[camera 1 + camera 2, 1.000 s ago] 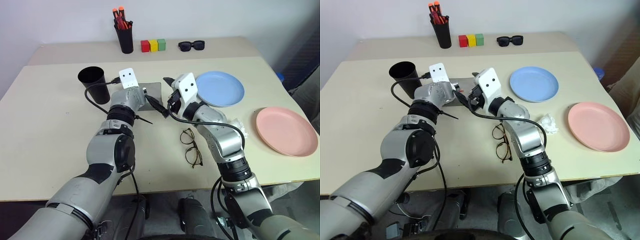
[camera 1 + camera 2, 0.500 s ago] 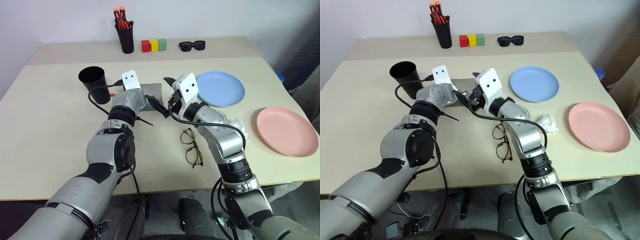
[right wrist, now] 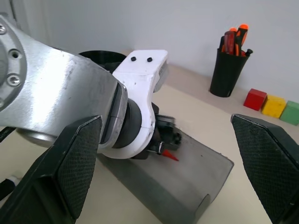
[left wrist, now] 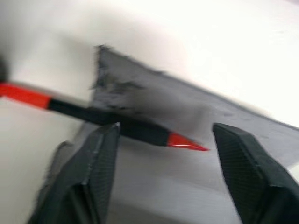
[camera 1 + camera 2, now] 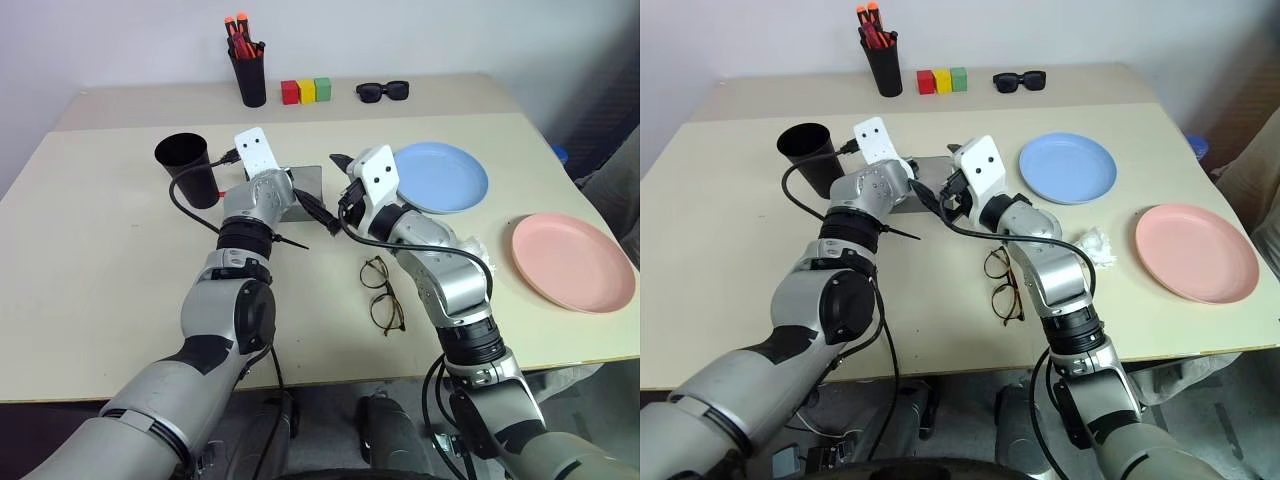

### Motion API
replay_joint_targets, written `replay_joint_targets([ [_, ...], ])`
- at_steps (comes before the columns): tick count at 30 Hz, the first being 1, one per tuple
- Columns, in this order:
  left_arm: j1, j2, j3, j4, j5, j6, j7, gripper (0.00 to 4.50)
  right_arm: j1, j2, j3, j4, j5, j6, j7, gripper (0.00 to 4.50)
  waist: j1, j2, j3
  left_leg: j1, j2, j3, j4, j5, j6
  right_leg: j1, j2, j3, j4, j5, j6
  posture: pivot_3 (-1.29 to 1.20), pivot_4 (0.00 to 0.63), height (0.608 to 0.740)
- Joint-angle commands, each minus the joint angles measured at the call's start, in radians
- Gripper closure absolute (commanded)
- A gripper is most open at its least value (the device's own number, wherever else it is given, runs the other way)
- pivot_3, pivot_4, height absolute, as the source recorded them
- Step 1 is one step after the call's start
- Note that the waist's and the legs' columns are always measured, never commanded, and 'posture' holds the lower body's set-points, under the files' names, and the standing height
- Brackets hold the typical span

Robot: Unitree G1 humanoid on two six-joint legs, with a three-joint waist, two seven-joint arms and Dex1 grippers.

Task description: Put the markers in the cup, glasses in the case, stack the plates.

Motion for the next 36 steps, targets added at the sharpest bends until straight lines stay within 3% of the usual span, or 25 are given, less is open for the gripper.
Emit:
replay_joint_targets([
  [1,-0.066,0.014,0.039,0.077,-0.041,-0.02,0.012,1.21,-0.016,0.014,0.015,-0.028,0.005,-0.012,0.013,0.0,0.0,0.0,0.0,0.0,0.0,0.0,0.0,0.0,0.0,0.0,0.0,0.0,0.0,0.0,0.0,0.0,0.15,0.74],
  [14,-0.115,0.042,0.058,0.259,-0.047,-0.071,0.044,1.21,-0.003,0.01,0.014,-0.04,0.002,-0.01,0.01,0.0,0.0,0.0,0.0,0.0,0.0,0.0,0.0,0.0,0.0,0.0,0.0,0.0,0.0,0.0,0.0,0.0,0.15,0.74],
  [17,-0.122,0.041,0.076,0.267,-0.066,-0.054,0.06,1.96,-0.002,0.01,0.014,-0.041,0.002,-0.009,0.01,0.0,0.0,0.0,0.0,0.0,0.0,0.0,0.0,0.0,0.0,0.0,0.0,0.0,0.0,0.0,0.0,0.0,0.15,0.74],
  [21,-0.134,0.041,0.091,0.268,-0.085,-0.041,0.083,3.87,-0.002,0.01,0.014,-0.04,0.003,-0.009,0.011,0.0,0.001,0.0,0.0,0.0,0.0,0.0,0.001,0.0,0.0,0.001,0.0,0.0,0.0,0.0,0.0,0.0,0.15,0.74],
  [23,-0.144,0.041,0.092,0.265,-0.091,-0.03,0.079,4.47,-0.003,0.01,0.014,-0.039,0.003,-0.009,0.012,0.0,0.001,0.0,0.0,0.002,0.0,0.0,0.001,0.0,0.0,0.002,0.0,0.0,0.0,0.0,0.0,0.0,0.15,0.74],
  [31,-0.165,0.031,0.064,0.234,-0.076,-0.015,0.063,4.47,-0.006,0.011,0.014,-0.034,0.003,-0.011,0.015,0.0,0.002,0.0,0.0,0.002,0.0,0.0,0.001,0.0,0.0,0.002,0.0,0.0,0.0,0.0,0.001,0.0,0.15,0.74],
  [36,-0.149,0.015,-0.068,0.144,0.035,-0.073,0.018,4.47,-0.005,0.011,0.014,-0.036,0.002,-0.01,0.014,0.0,0.002,-0.001,0.0,0.001,0.0,0.0,0.001,0.0,0.0,0.002,0.0,0.0,0.0,0.0,0.0,0.0,0.15,0.74],
])
